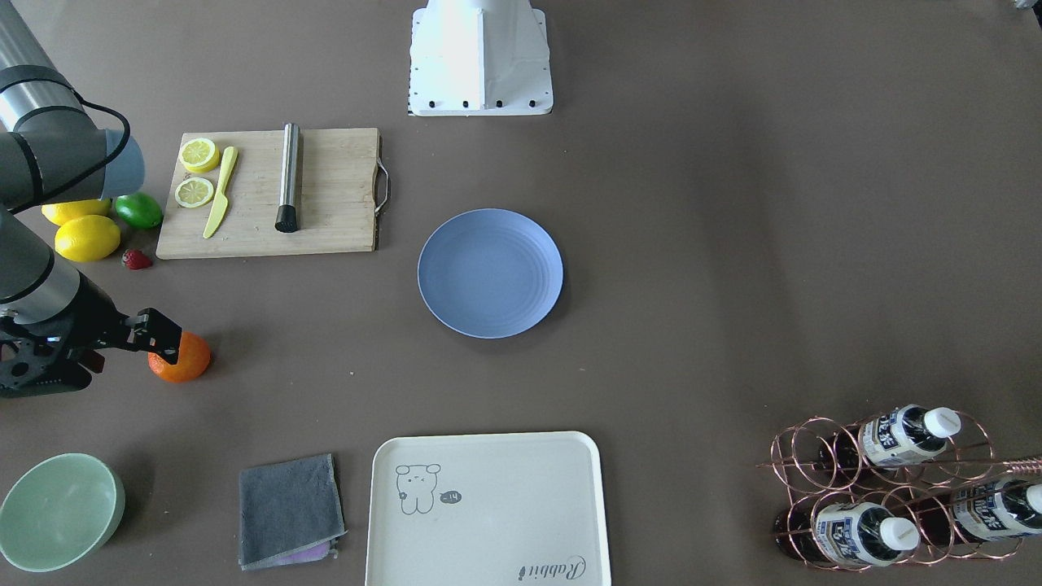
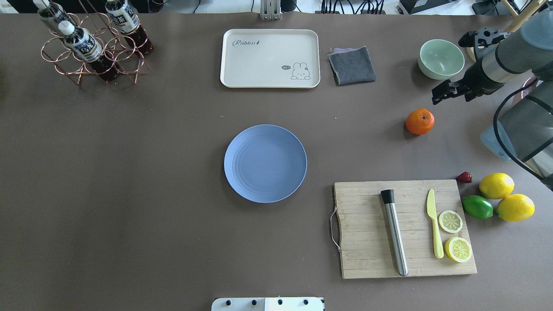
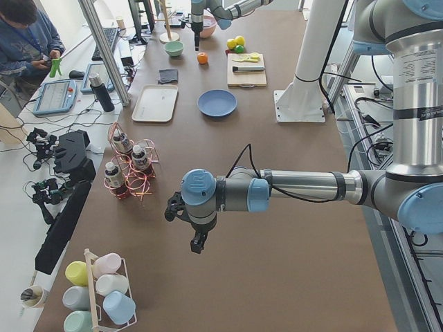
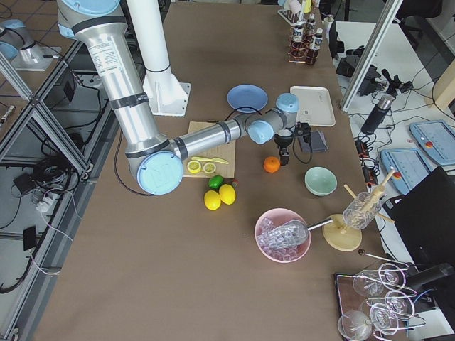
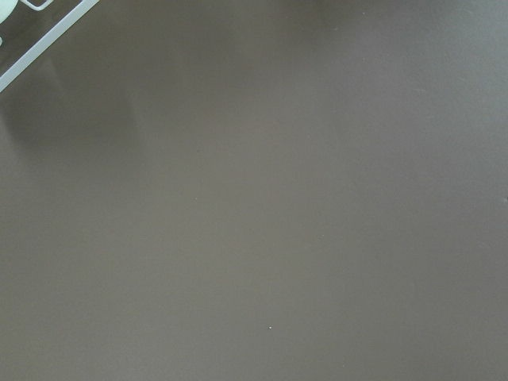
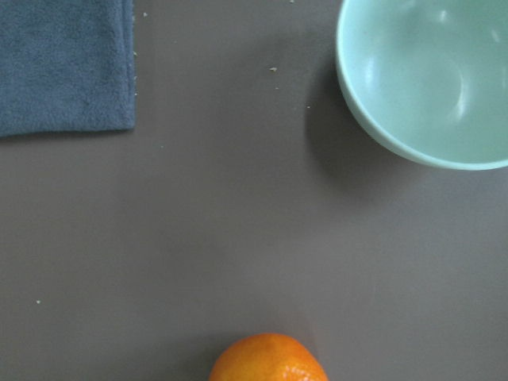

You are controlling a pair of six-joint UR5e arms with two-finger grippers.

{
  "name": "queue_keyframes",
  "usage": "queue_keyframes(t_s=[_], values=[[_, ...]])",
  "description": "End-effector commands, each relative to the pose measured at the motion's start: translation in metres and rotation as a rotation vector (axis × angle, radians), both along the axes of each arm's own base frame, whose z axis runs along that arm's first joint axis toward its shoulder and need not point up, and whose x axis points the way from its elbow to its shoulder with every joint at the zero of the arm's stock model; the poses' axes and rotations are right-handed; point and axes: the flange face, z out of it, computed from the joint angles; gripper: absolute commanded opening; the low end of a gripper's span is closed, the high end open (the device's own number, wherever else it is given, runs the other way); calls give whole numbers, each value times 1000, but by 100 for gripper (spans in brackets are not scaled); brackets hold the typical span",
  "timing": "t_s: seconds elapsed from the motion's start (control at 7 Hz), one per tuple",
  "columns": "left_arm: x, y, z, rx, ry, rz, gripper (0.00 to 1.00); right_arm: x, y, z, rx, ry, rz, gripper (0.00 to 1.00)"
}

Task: Pick orange to plate
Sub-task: 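Lower the right gripper onto the orange and close it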

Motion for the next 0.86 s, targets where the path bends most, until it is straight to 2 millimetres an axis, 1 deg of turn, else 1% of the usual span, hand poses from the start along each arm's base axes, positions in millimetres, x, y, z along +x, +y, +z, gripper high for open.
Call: queue_keyframes(t_s=[0.0,0.14,0.43,0.57,0.71], values=[[-1,-1,0,46,-2,-3,98,-28,8,6,-30,14,-15,99],[-2,-1,1,48,-2,-4,98,-28,5,19,-34,38,-15,100],[-2,2,3,43,-2,-4,98,-29,5,22,-18,45,-39,100],[-2,4,5,39,-1,-4,98,-31,7,27,-24,50,-42,100],[-2,4,6,36,-1,-5,98,-37,7,36,-36,58,-52,100]])
